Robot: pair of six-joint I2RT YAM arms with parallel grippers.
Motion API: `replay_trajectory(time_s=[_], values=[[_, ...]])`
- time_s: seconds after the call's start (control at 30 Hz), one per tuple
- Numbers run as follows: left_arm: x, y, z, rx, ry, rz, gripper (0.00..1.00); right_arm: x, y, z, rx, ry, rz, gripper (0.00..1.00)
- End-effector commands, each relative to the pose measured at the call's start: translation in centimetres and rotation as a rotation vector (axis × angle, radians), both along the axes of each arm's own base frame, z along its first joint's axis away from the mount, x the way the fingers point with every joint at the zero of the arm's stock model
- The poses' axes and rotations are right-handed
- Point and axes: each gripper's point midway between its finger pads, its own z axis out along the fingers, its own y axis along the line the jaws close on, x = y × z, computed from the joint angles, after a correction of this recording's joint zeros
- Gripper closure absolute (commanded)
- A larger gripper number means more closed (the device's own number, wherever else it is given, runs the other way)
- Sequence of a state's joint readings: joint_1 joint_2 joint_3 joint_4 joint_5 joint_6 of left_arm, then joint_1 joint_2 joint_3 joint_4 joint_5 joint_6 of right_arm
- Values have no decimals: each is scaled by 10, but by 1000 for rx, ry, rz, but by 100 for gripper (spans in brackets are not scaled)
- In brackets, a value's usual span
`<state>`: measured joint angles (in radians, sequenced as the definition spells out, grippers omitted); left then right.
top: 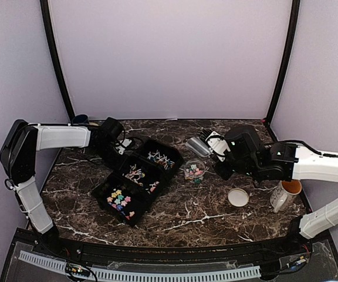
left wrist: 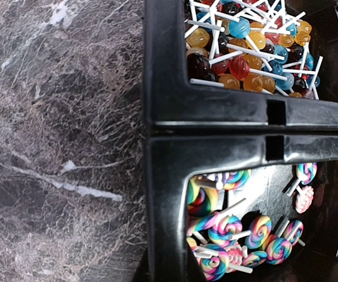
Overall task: Pack the candies
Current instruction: Place the storage box at the center of the board, then hold the storage box at the center of the board.
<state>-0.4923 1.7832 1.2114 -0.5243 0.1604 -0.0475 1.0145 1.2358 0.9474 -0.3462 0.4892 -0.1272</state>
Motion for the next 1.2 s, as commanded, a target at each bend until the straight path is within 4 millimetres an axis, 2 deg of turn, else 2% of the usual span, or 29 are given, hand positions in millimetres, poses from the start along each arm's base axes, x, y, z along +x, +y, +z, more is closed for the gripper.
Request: replay_trajectory(time_s=[0.0,0.23,0.3,0.43,0.53,0.6,0.7,0.87,0.97,1.17], values=[[-3,-10,15,-23,-3,-31,98,1,7,24,69,-64,19,100],[-12,-7,11,-21,23,-27,91,-3,0,29,82,-77,15,100],[-13,-6,11,-22,23,-24,85,-3,-1,31,85,-79,14,100],[-14,-5,16,-26,15,-20,76,-3,-2,34,86,-87,10,100],[-14,-4,20,-23,7,-14,73,-3,-2,36,88,-88,9,100],[-11,-2,30,-23,-18,-9,68,-3,-3,36,86,-87,8,100],[-4,-1,50,-30,-77,0,57,-3,-4,37,83,-87,3,100],[12,-5,83,-59,-164,5,49,-2,-4,38,83,-90,-3,100],[24,-11,88,-72,-178,3,45,-1,-2,37,78,-86,-3,100],[56,-26,82,-73,-171,12,36,1,2,32,58,-70,1,100]])
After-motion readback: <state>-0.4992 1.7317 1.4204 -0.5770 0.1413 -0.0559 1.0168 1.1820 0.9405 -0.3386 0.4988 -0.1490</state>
